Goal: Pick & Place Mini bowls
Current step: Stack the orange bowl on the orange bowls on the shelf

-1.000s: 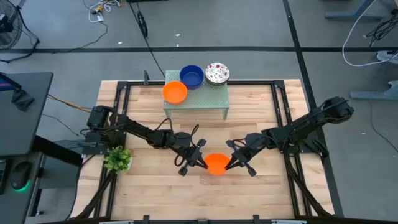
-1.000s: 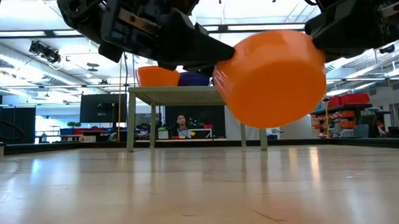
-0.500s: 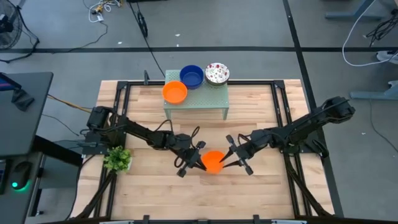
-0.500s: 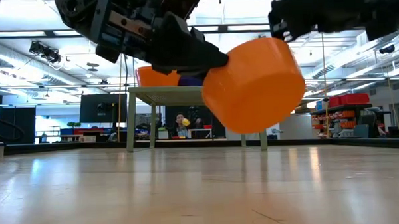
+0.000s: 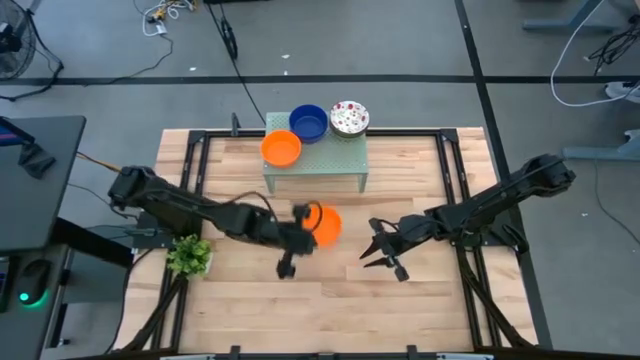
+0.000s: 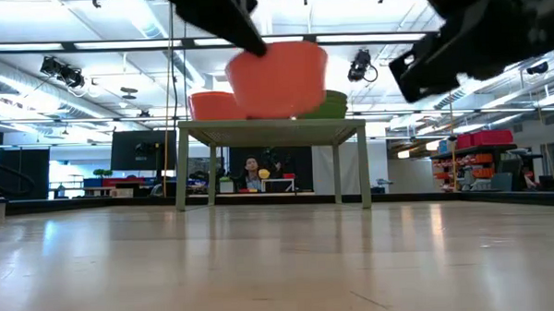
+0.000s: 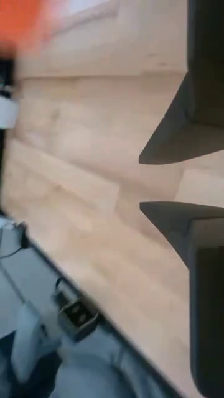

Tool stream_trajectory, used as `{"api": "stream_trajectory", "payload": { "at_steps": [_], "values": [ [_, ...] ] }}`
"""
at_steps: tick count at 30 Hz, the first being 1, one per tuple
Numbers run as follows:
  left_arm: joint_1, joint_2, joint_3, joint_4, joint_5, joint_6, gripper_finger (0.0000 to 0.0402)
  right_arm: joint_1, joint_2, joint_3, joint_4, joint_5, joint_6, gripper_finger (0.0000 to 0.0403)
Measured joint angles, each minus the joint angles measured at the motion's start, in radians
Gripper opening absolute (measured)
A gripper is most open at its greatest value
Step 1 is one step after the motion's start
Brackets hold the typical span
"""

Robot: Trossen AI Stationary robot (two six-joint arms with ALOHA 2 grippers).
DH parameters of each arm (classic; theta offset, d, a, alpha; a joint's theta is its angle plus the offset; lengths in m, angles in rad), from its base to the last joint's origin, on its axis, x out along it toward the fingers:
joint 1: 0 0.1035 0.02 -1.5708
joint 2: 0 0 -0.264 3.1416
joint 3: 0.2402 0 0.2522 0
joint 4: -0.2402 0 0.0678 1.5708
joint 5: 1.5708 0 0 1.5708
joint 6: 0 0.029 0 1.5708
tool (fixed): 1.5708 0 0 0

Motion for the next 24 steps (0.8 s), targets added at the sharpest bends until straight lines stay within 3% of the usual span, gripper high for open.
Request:
{"api": "stream_trajectory", "payload": {
  "at_steps": [3,7,15,24],
  "values": [
    [0.049,-0.036,0.092,-0.182,-0.099,-0.012,0.0005,0.000,0.055,0.000,0.021,0.051,-0.020,0.0104],
    [0.157,-0.081,0.186,-0.333,-0.153,-0.019,0.0004,-0.002,0.123,-0.001,0.067,0.093,-0.039,0.0098],
    [0.394,-0.114,0.210,-0.402,-0.167,0.015,0.0007,-0.002,0.206,-0.001,0.151,0.100,-0.050,0.0093],
    [0.509,-0.113,0.209,-0.442,-0.103,-0.021,0.0009,-0.002,0.216,0.000,0.166,0.100,-0.053,0.0093]
  ]
}}
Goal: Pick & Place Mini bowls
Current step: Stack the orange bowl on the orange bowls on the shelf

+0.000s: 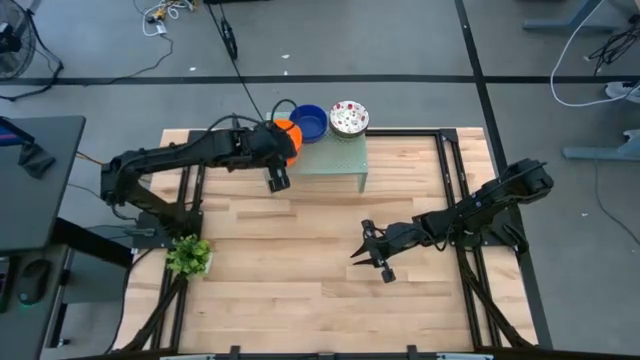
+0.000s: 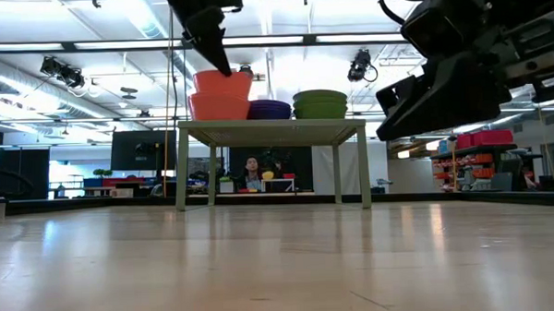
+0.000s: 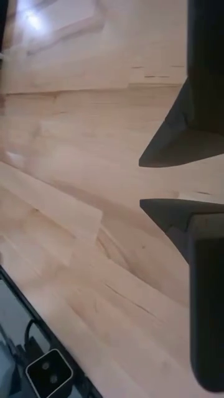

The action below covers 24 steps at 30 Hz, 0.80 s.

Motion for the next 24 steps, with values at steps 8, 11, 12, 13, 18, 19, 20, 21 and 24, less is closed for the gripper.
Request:
{"api": "stream_trajectory", "payload": {
  "at_steps": [8,11,12,13,18,19,20,21,24],
  "values": [
    [0.049,0.001,-0.010,-0.011,0.080,-0.078,0.0010,0.000,0.000,0.000,-0.001,0.000,0.003,0.0094],
    [0.059,0.008,-0.010,-0.013,0.093,-0.084,0.0020,0.000,0.000,0.000,0.000,0.000,0.003,0.0094],
    [0.061,0.008,-0.010,-0.013,0.094,-0.084,0.0022,0.000,0.000,0.000,0.000,0.000,0.003,0.0094],
    [0.062,0.007,-0.010,-0.011,0.093,-0.085,0.0023,0.000,0.000,0.000,-0.001,0.000,0.003,0.0094],
    [0.063,0.007,-0.010,-0.010,0.093,-0.084,0.0025,0.000,0.000,0.000,0.000,0.000,0.003,0.0094],
    [0.063,0.007,-0.010,-0.011,0.093,-0.084,0.0026,0.000,0.000,0.000,0.000,0.000,0.003,0.0094],
    [0.063,0.007,-0.010,-0.011,0.093,-0.084,0.0026,0.000,0.000,0.000,0.000,0.000,0.003,0.0094],
    [0.063,0.007,-0.010,-0.011,0.093,-0.084,0.0027,0.000,0.000,0.000,0.000,0.000,0.003,0.0094],
    [0.063,0.007,-0.010,-0.011,0.093,-0.085,0.0027,0.000,0.000,0.000,0.000,0.000,0.003,0.0094]
  ]
}}
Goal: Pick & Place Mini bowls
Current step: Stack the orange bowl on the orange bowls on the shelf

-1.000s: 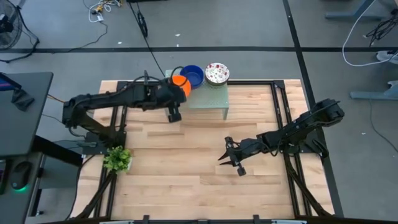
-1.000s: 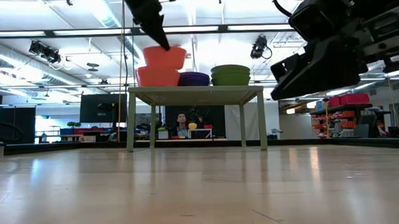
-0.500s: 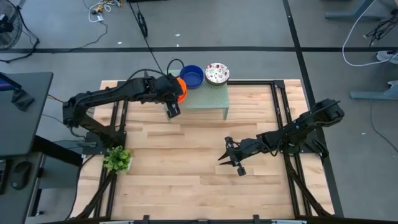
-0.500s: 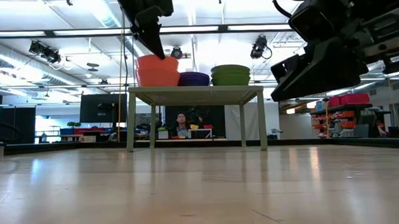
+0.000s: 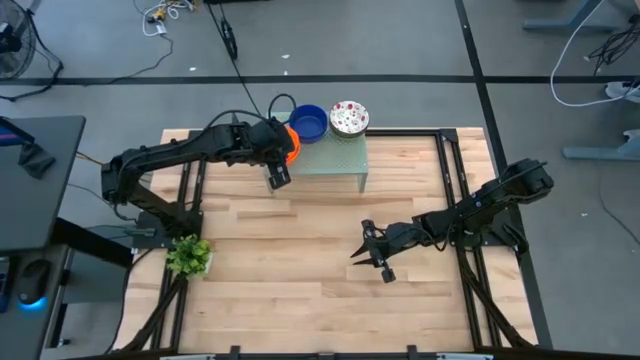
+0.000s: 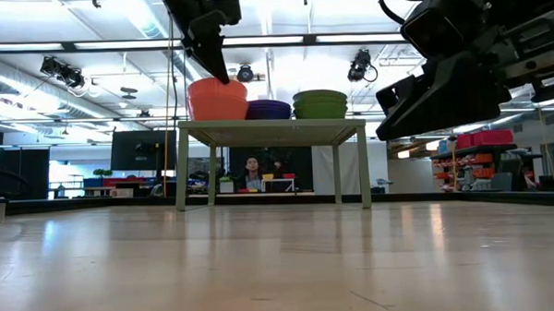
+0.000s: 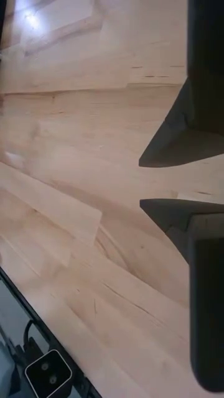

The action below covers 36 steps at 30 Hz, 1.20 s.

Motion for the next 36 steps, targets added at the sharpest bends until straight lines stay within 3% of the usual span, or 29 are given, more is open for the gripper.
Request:
{"api": "stream_trajectory", "payload": {
  "at_steps": [8,17,21,24,31,36],
  "values": [
    [0.000,0.000,0.000,0.010,0.000,-0.019,0.0037,0.000,0.000,0.000,0.000,0.000,0.000,0.0094],
    [0.000,-0.002,0.000,0.010,0.000,-0.025,0.0137,0.000,0.000,0.000,-0.001,0.000,0.000,0.0094],
    [-0.011,-0.025,0.000,0.013,0.000,-0.041,0.0153,0.000,0.000,0.000,0.000,0.000,0.000,0.0094],
    [-0.018,-0.031,0.000,0.016,0.039,-0.041,0.0129,0.000,0.000,0.000,-0.002,0.000,0.000,0.0094],
    [-0.020,0.001,0.001,0.010,0.089,-0.041,0.0014,0.000,0.000,0.000,-0.002,0.000,0.001,0.0094],
    [-0.020,0.025,0.001,0.015,0.086,-0.035,0.0017,0.000,0.000,0.000,-0.003,0.000,0.002,0.0094]
  ]
}}
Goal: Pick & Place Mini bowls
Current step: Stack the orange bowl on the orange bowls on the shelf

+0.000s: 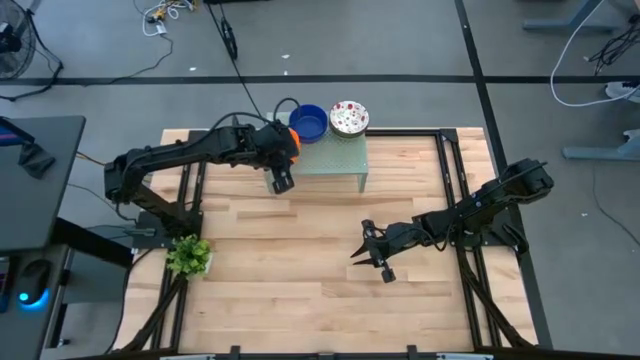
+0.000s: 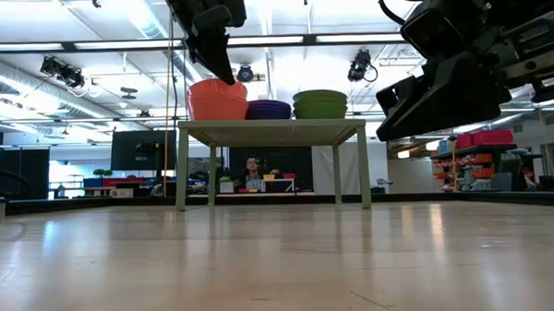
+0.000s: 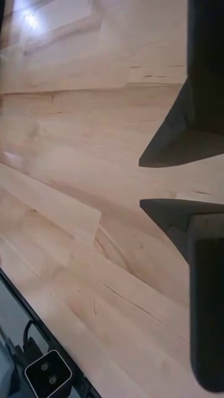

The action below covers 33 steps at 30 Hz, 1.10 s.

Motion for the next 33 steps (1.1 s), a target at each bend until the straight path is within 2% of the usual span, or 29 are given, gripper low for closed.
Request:
{"api": "stream_trajectory", "payload": {
  "at_steps": [8,12,18,26,33],
  "values": [
    [-0.023,-0.060,0.000,0.062,-0.008,-0.012,0.0006,0.000,0.000,0.000,-0.006,0.000,0.000,0.0094],
    [-0.016,-0.086,0.003,0.125,-0.084,-0.064,0.0005,0.000,0.000,0.000,-0.006,0.000,0.001,0.0094],
    [0.018,-0.035,0.001,0.071,-0.074,-0.069,0.0004,0.000,0.000,0.000,-0.007,0.000,0.005,0.0094],
    [0.027,0.041,0.000,0.081,-0.071,-0.055,0.0008,0.000,0.000,0.000,-0.009,0.000,0.005,0.0094],
    [0.007,-0.006,-0.001,0.082,-0.089,-0.054,0.0006,0.000,0.000,0.000,-0.015,0.000,0.004,0.0094]
  ]
}}
